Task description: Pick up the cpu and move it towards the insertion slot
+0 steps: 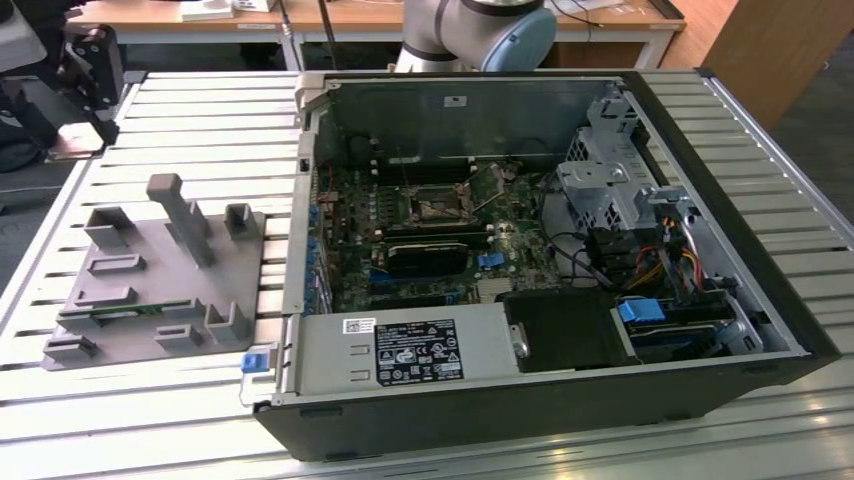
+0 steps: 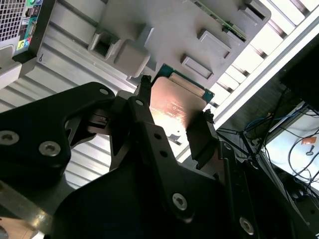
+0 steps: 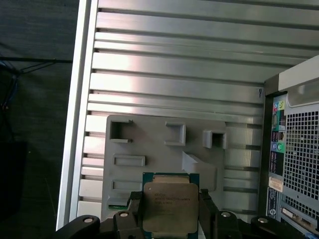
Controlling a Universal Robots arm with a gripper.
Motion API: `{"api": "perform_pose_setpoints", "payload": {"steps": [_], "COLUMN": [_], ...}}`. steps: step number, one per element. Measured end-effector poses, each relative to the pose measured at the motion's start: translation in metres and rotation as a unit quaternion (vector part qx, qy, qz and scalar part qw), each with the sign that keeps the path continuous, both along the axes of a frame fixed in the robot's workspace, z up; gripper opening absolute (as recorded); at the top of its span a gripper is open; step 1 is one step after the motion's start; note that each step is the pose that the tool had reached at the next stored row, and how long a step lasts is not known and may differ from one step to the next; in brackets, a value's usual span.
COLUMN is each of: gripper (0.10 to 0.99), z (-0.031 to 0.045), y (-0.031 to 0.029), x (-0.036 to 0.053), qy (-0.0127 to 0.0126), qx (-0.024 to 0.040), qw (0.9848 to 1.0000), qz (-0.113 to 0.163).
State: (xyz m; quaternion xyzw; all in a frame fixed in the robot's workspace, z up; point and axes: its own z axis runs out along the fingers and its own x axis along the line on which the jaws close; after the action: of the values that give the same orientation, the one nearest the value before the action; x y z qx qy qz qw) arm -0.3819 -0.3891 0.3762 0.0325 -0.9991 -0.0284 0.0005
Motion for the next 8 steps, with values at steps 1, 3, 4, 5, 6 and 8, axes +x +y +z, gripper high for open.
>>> {"api": "perform_pose_setpoints", "payload": {"steps": [1, 3, 4, 5, 6, 8], "gripper": [0.537, 0.537, 0.537, 0.537, 0.537, 0.537], "z": [0.0000, 0.0001, 0.0001, 0.0001, 0.0001, 0.0002], "y": [0.0000, 0.0000, 0.0000, 0.0000, 0.0000, 0.0000], "x": [0.0014, 0.0039, 0.0049, 0.0060, 0.0069, 0.0088], "qy": [0.0000, 0.0000, 0.0000, 0.0000, 0.0000, 0.0000], "qx": [0.0000, 0.0000, 0.0001, 0.0001, 0.0002, 0.0003], "qw": [1.0000, 1.0000, 1.0000, 1.0000, 1.0000, 1.0000], "qz": [0.000, 0.000, 0.000, 0.000, 0.000, 0.000]}}
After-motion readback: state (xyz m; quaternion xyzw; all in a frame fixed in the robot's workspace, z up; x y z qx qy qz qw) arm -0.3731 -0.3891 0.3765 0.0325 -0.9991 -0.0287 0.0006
